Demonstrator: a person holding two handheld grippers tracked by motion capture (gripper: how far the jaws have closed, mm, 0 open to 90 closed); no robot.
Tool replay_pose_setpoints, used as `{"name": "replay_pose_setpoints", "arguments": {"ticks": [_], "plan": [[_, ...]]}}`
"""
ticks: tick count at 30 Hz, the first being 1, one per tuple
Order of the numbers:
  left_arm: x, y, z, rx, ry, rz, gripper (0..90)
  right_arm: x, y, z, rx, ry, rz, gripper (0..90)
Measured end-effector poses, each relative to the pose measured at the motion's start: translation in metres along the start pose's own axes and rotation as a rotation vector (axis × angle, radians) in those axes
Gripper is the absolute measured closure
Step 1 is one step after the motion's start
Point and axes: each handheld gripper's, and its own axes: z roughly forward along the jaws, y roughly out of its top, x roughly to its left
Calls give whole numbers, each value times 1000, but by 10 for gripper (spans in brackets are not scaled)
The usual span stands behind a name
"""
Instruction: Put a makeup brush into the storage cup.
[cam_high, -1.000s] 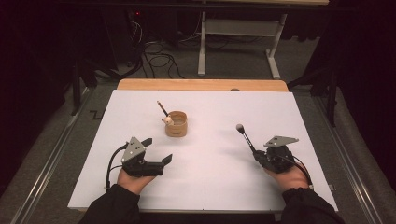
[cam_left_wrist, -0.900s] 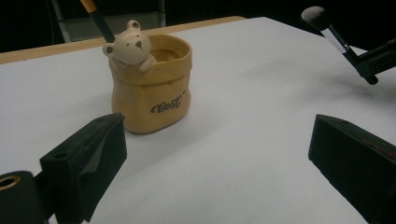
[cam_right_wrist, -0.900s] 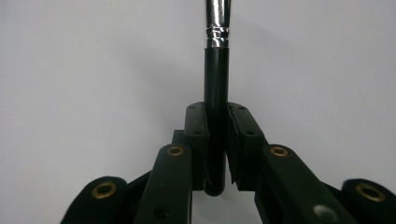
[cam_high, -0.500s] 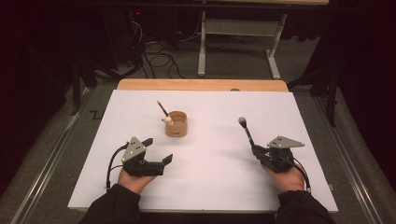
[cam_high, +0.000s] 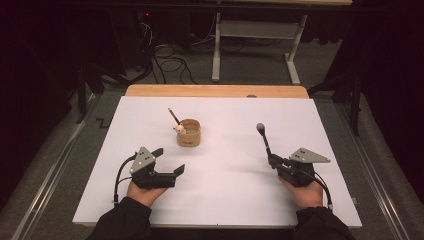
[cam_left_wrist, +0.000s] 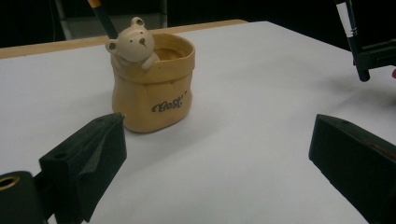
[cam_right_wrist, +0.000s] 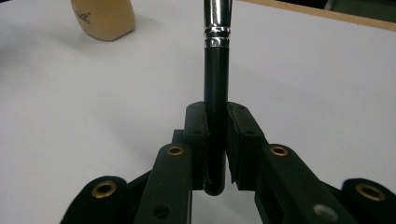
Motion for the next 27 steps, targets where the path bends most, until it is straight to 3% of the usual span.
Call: {"name": "replay_pose_setpoints", "arguments": {"ticks": [7, 12, 20, 27], "plan": [[-1, 0, 0, -10, -2, -6, 47, -6, 0, -5, -58, 1, 22, 806], [-1, 1, 0, -16, -4, -16, 48, -5, 0, -8, -120, 5, 11, 805], [-5, 11, 3, -35, -13, -24, 50, -3, 0, -9, -138, 1, 9, 805], [-13, 20, 12, -24, -19, 10, 50, -1, 0, -9, -142, 7, 0, 805]]}}
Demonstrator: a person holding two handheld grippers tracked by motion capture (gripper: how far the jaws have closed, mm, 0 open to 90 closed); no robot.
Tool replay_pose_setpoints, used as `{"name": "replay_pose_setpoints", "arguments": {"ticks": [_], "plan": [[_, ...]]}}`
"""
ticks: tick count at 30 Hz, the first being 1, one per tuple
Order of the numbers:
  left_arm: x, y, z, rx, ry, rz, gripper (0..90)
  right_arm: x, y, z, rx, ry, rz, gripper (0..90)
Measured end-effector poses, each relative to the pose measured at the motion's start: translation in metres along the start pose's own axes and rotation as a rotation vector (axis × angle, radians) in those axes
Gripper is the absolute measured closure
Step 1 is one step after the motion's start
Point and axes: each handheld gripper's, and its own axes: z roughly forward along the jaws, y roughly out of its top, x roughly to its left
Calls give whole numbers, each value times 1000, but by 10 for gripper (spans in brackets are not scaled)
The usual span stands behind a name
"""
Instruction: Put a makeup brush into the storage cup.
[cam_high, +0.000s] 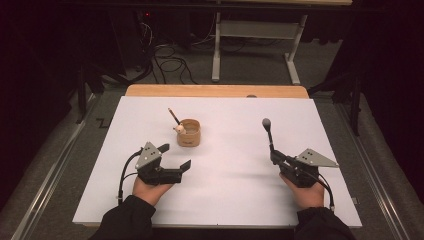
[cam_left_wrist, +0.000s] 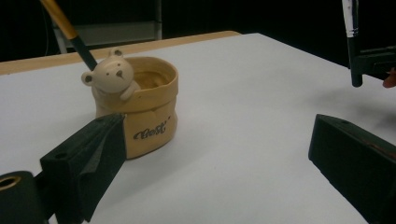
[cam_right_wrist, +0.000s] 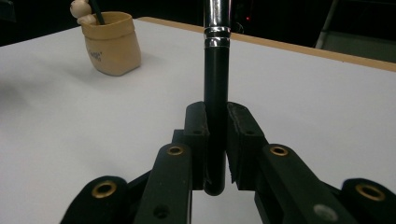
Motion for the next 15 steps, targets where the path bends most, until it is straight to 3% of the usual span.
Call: {"name": "replay_pose_setpoints", "arguments": {"ticks": [15], "plan": [[-18, 28, 30, -28, -49, 40, 52, 2, 0, 0, -1, 6, -13, 805]]}}
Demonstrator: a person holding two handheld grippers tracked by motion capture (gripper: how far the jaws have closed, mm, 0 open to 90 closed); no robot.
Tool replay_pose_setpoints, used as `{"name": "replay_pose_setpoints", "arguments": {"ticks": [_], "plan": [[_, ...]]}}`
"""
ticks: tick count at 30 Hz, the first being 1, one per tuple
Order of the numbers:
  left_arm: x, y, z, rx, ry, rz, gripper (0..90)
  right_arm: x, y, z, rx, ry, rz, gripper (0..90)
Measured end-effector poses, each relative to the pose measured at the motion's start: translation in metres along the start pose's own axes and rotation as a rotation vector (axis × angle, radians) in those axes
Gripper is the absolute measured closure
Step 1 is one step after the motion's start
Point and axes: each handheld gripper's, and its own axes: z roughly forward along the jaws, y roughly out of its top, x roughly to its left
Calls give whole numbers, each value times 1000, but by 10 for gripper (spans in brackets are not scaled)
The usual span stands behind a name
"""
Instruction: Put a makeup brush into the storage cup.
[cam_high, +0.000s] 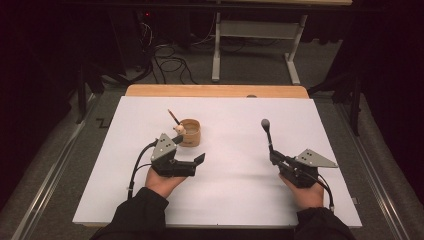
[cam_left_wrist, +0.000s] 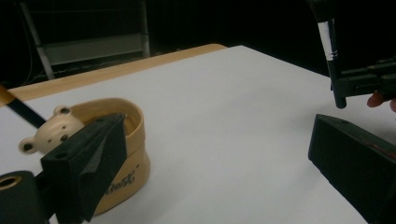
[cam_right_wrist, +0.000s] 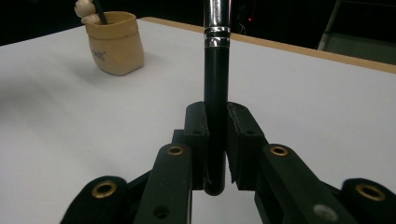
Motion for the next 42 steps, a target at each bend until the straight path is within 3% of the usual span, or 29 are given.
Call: {"name": "replay_pose_setpoints", "arguments": {"ticks": [3, 7, 19, 33, 42], "plan": [[-3, 5, 9, -9, -17, -1, 53, 1, 0, 0, 2, -1, 0, 806], [-8, -1, 16, -27, -45, -19, 52, 2, 0, 0, 1, -5, -6, 805], [-13, -7, 13, -27, -72, -13, 50, 21, 13, 9, 2, 17, -43, 806], [-14, -5, 12, -36, -86, -30, 58, 53, 30, 41, -31, 100, -69, 806], [-19, -5, 12, -35, -110, -38, 60, 61, 31, 40, -74, 127, -65, 805]]}}
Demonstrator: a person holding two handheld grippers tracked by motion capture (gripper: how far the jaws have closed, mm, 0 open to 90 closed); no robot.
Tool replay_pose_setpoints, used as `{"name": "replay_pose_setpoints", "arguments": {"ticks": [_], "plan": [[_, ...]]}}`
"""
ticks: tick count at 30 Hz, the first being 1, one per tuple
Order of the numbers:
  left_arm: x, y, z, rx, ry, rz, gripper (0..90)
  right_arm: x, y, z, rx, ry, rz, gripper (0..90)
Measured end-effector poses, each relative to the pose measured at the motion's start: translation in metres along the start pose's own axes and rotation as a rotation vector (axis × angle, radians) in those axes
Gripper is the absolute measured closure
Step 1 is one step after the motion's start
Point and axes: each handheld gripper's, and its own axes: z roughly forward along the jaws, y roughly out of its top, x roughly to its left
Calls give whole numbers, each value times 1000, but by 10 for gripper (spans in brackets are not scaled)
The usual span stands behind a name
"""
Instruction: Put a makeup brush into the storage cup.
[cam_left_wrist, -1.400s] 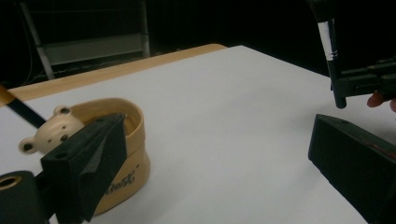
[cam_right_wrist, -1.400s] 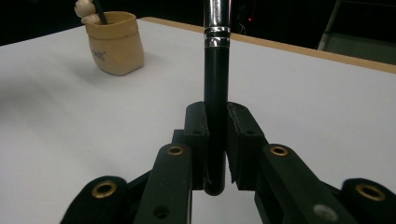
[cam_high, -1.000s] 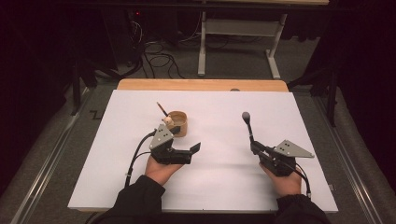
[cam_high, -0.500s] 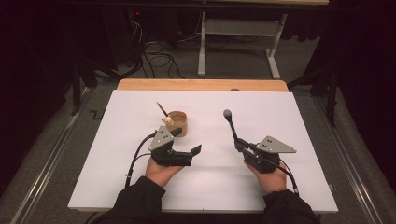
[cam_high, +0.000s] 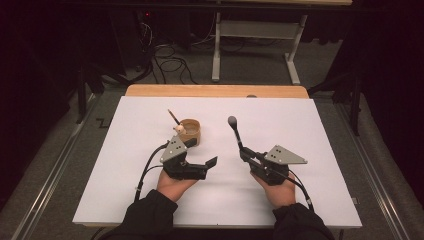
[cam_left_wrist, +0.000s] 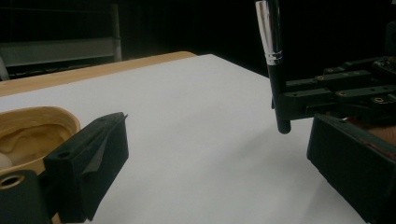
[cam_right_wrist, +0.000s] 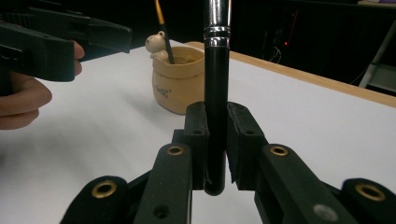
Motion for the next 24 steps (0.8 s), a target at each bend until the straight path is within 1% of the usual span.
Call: {"name": "replay_pose_setpoints", "arguments": {"ticks": [5, 8, 21, 24], "plan": [[-3, 1, -1, -3, -12, -5, 64, 4, 1, -4, -18, 14, -6, 806], [-5, 2, -1, -3, -19, -10, 66, 7, 0, -4, -19, 19, -11, 805], [-13, 3, -1, -7, -46, -6, 83, 21, -2, 1, -25, 61, -39, 805], [-15, 4, -1, -11, -52, -9, 87, 25, -2, 2, -27, 74, -37, 805]]}}
